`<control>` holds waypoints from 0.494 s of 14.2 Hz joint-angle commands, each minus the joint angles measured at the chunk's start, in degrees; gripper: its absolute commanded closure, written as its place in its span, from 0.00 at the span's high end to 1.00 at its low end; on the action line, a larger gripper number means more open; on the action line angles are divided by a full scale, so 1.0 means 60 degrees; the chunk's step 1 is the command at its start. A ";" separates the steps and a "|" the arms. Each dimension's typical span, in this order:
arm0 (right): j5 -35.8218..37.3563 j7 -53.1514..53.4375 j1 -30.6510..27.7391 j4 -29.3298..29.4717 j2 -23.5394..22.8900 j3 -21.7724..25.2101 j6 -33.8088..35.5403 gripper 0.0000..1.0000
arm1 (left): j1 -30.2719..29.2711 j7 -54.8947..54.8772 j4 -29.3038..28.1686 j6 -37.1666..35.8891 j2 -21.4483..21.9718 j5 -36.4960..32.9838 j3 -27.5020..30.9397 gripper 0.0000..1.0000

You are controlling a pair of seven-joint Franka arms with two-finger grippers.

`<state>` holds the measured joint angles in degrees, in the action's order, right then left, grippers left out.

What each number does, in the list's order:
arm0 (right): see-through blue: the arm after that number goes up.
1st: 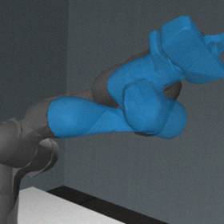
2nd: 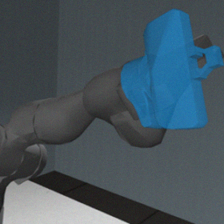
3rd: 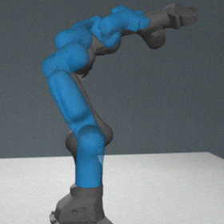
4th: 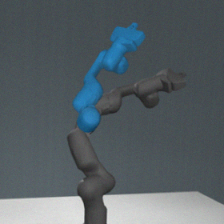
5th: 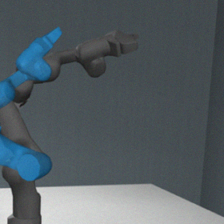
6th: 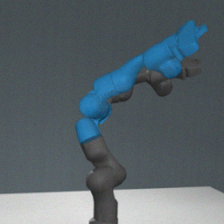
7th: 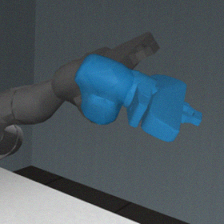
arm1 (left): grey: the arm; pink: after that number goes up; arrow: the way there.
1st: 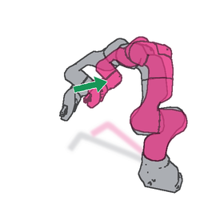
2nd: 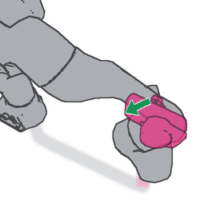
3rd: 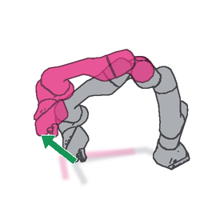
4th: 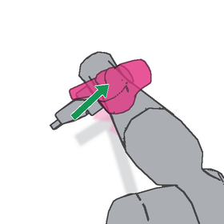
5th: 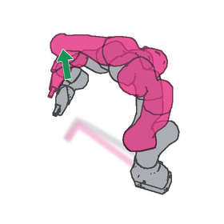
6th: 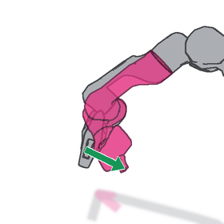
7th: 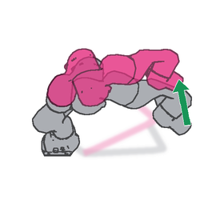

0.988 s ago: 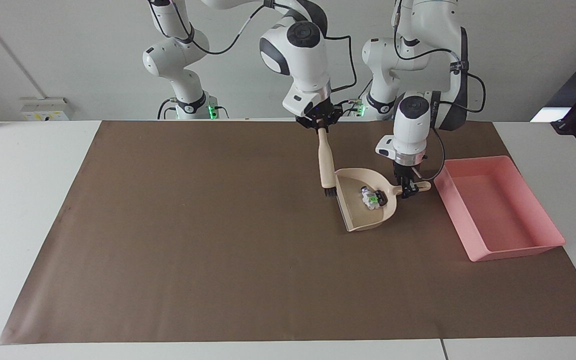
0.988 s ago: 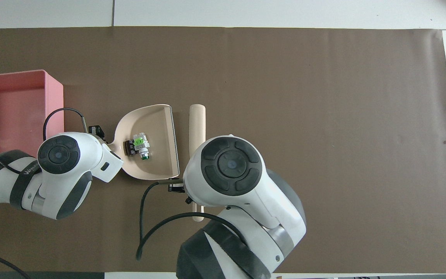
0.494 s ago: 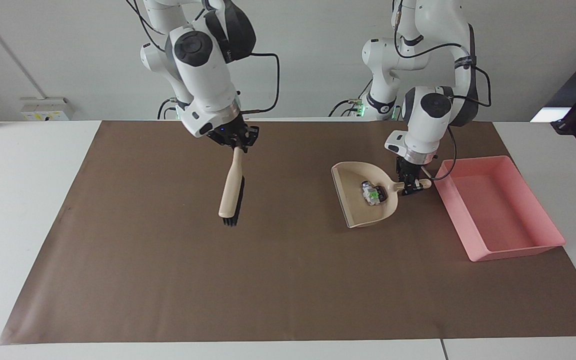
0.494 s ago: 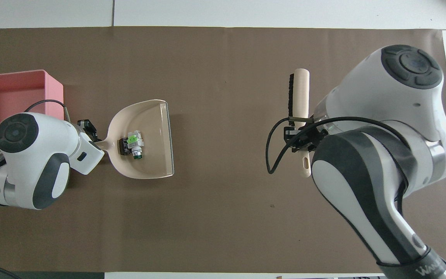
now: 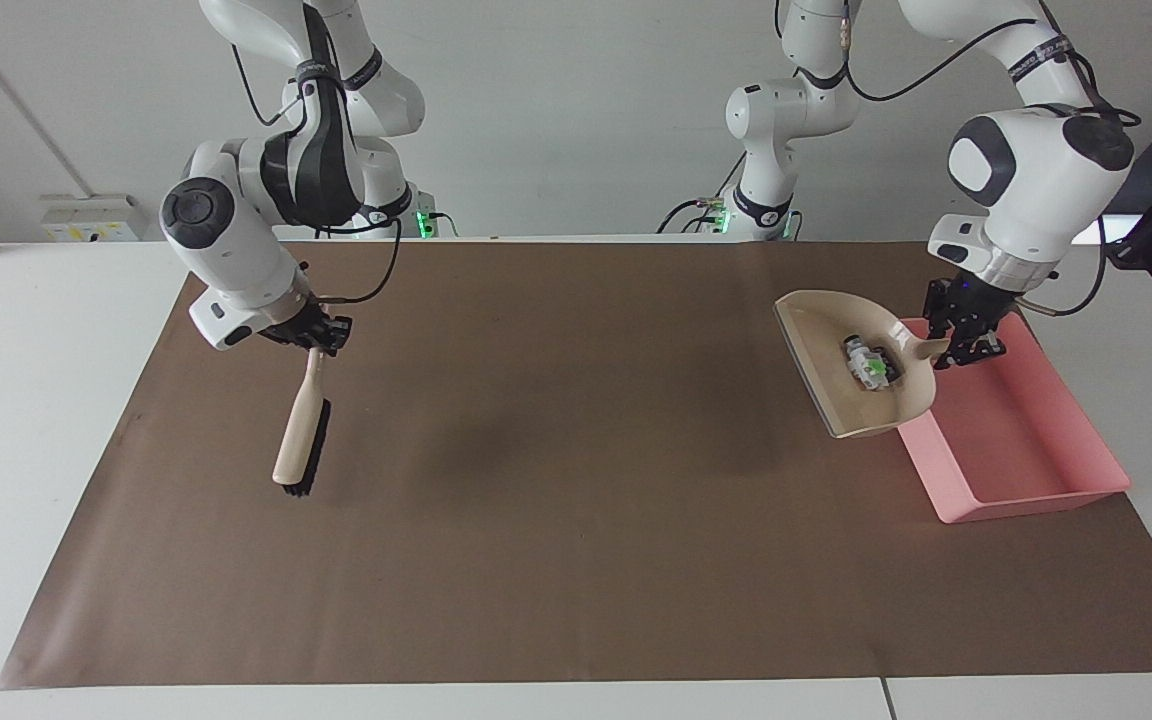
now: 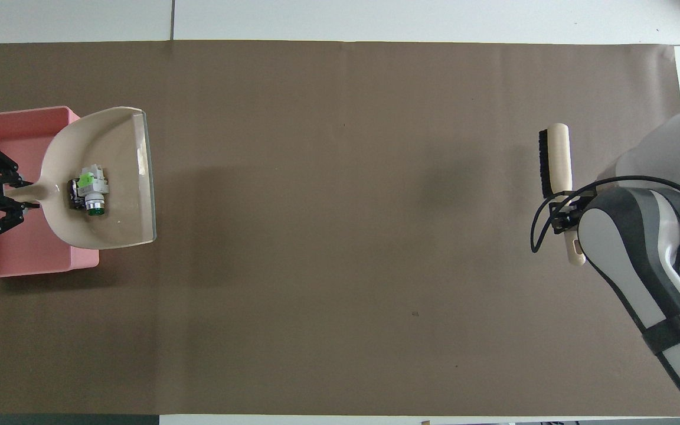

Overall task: Clean e-waste and dump in bin
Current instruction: 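Tip the dustpan over the pink bin with the left gripper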

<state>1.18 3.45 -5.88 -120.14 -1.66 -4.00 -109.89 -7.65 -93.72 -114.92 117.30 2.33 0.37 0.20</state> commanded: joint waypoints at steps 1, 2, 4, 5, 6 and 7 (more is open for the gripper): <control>0.0155 -0.0663 -0.0586 -0.1814 0.1053 -0.0168 -0.1123 0.00 | -0.0978 -0.0931 0.0723 -0.0418 -0.0153 0.0276 -0.0078 0.00; 0.0155 -0.0649 -0.0601 -0.2049 0.1155 -0.0168 -0.1240 0.00 | -0.1329 -0.0962 0.0928 -0.0477 -0.0328 0.0276 -0.0064 0.00; 0.0213 -0.0649 -0.0616 -0.2736 0.1433 -0.0168 -0.1765 0.00 | -0.1945 -0.0890 0.1309 -0.0361 -0.0504 0.0189 -0.0020 0.00; 0.0388 -0.0678 -0.0616 -0.3102 0.1536 -0.0168 -0.2204 0.00 | -0.2296 -0.0918 0.1398 -0.0157 -0.0621 0.0014 0.0010 0.00; 0.0564 -0.0736 -0.0616 -0.3382 0.1639 -0.0168 -0.2484 0.00 | -0.2503 -0.0976 0.1486 0.0338 -0.0709 -0.0829 -0.0005 0.00; 0.0594 -0.0911 -0.0630 -0.3457 0.1683 -0.0168 -0.2487 0.00 | -0.2519 -0.1006 0.1530 0.0749 -0.0913 -0.1823 -0.0005 0.00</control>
<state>3.23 -0.04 -9.11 -136.91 5.27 -4.60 -122.35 -21.48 -99.01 -108.53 118.83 -0.33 -4.16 0.59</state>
